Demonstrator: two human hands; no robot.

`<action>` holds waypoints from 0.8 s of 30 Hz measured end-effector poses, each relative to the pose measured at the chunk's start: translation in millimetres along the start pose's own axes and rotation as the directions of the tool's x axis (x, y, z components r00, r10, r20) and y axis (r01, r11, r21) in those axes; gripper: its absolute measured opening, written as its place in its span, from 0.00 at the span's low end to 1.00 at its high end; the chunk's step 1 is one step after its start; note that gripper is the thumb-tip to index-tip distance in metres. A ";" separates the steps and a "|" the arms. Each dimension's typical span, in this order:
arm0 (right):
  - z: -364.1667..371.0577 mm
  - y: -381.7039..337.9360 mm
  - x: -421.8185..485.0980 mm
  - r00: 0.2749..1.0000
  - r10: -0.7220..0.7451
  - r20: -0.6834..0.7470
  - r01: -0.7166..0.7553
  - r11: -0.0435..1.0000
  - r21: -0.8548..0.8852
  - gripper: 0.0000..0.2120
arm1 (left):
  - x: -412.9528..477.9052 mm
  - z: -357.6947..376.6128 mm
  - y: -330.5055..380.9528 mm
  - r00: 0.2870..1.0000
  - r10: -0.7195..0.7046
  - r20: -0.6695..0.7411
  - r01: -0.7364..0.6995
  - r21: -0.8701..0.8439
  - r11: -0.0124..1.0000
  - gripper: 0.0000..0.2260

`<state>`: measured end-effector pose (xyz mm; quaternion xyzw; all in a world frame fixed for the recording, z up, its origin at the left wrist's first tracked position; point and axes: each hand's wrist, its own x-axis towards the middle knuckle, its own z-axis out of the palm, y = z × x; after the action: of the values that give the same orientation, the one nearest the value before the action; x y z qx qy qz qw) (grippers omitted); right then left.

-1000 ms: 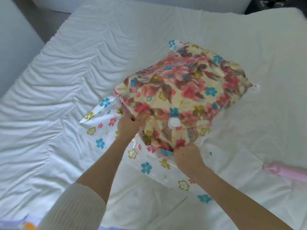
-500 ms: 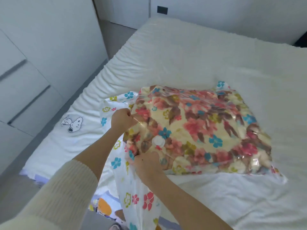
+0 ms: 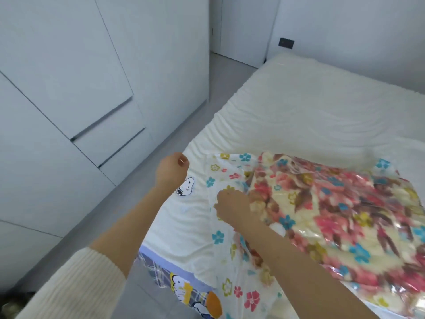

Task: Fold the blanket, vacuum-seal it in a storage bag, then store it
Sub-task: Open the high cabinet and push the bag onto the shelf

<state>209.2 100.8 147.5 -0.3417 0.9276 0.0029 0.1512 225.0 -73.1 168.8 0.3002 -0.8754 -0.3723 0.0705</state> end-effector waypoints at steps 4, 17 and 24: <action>-71.3 -58.0 46.2 0.983 -0.111 -0.147 0.125 0.988 0.088 0.07 | 10.3 -83.2 -2.6 0.989 -0.021 -0.144 0.022 0.004 1.000 0.06; -319.2 -368.3 116.4 0.648 -0.470 -0.599 0.731 0.605 0.316 0.14 | -3.1 -443.8 -37.8 0.531 -0.002 -0.847 0.069 0.041 0.997 0.06; -422.1 -552.6 145.4 0.513 -0.458 -0.726 0.855 0.351 0.383 0.11 | 18.3 -637.1 -85.7 0.264 0.107 -0.958 0.109 0.140 0.984 0.06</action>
<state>337.6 -460.7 563.3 -0.5993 0.6202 -0.5060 0.0111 471.8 -518.5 561.6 0.4698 -0.6819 -0.0342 0.5596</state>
